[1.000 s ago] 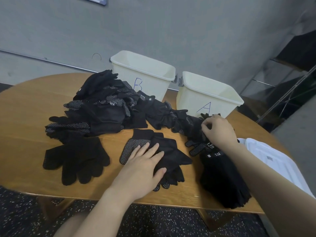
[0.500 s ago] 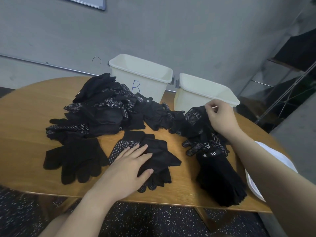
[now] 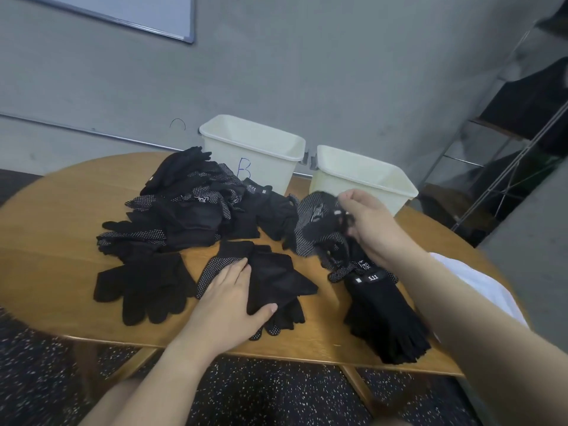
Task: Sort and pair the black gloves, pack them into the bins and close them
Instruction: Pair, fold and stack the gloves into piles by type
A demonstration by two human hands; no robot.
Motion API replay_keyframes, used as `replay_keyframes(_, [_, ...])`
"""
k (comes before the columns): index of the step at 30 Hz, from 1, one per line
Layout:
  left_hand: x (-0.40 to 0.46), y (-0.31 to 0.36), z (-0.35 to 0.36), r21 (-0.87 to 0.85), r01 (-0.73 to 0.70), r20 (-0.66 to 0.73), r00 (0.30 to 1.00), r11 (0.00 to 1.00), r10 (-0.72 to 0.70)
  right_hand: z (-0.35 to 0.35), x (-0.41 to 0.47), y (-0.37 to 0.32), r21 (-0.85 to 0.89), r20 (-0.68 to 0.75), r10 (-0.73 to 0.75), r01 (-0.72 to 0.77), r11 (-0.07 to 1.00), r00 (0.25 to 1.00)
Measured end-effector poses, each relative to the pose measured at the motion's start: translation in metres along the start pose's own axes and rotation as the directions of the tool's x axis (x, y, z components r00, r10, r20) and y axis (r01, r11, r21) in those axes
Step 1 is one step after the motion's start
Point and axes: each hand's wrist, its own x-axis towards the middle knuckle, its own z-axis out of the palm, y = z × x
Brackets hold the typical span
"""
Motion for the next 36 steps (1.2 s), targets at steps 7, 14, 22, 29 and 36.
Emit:
replay_keyframes(7, [0.0, -0.001, 0.0, 0.002, -0.002, 0.025, 1.0, 1.0, 0.002, 0.023, -0.028, 0.067, -0.347, 0.125, 0.17, -0.117, 0.931, 0.977])
replay_keyframes(14, [0.001, -0.003, -0.002, -0.013, -0.007, 0.041, 0.999, 1.0, 0.008, 0.04, -0.024, 0.093, -0.523, 0.069, 0.175, -0.114, 0.845, 0.982])
replay_keyframes(22, [0.008, -0.002, -0.006, -0.177, 0.04, 0.001, 0.999, 0.983, -0.04, 0.053, -0.01, 0.097, -0.437, 0.096, 0.247, -0.182, 0.881, 0.964])
replay_keyframes(29, [0.017, 0.004, -0.007, -0.369, 0.116, -0.124, 0.977, 0.922, -0.172, 0.05, -0.003, 0.095, -0.311, 0.097, 0.365, -0.32, 0.895, 0.926])
replay_keyframes(36, [0.019, 0.009, -0.011, -0.464, 0.146, -0.166, 0.954, 0.874, -0.248, 0.039, 0.002, 0.089, -0.407, 0.013, 0.242, -0.216, 0.887, 0.97])
